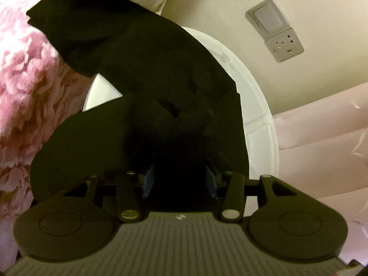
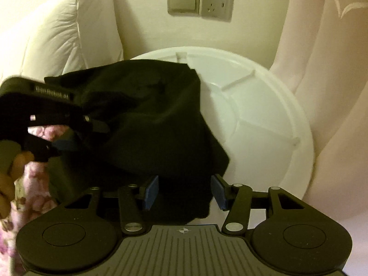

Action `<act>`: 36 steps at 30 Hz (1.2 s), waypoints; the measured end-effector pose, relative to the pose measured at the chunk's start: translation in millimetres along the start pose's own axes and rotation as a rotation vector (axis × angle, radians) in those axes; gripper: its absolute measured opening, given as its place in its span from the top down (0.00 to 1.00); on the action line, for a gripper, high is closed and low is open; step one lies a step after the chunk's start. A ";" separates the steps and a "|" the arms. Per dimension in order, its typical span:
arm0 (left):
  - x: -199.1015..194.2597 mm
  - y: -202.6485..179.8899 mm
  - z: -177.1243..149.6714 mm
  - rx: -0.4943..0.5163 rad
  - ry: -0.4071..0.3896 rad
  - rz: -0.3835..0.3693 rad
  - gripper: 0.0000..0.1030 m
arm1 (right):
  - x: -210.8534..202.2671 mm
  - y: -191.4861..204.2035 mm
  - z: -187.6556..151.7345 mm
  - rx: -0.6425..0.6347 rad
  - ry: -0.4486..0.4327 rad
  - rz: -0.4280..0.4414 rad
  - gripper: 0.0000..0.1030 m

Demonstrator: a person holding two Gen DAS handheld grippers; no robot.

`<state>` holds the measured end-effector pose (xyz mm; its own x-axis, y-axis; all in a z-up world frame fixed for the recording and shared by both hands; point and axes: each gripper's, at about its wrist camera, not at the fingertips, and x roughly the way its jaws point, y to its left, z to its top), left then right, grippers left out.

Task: Fold clothes
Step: 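Grasp the black garment with both grippers and lift it off the basket, then carry the black garment with both grippers and lay it flat on the bed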

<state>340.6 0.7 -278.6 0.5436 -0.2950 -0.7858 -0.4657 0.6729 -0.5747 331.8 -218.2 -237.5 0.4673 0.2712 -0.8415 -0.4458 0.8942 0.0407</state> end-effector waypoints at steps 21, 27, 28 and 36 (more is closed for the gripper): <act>-182.4 -7.9 -17.5 0.151 -0.351 -0.104 0.92 | -93.4 40.3 57.6 -0.002 -0.276 0.299 0.86; -329.8 13.9 -33.0 0.112 -0.687 -0.085 0.92 | -165.6 108.2 90.3 -0.122 -0.451 0.523 0.87; -354.0 18.5 -36.9 0.109 -0.740 -0.077 0.92 | -177.9 121.4 94.7 -0.142 -0.481 0.565 0.87; -569.2 59.2 -117.5 0.068 -1.123 0.075 0.92 | -294.4 261.9 94.7 -0.304 -0.669 0.969 0.87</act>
<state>-78.4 128.7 107.8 0.8521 0.5023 -0.1474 -0.5033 0.7090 -0.4940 149.8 -30.2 71.9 0.1026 0.9912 -0.0840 -0.9476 0.1231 0.2949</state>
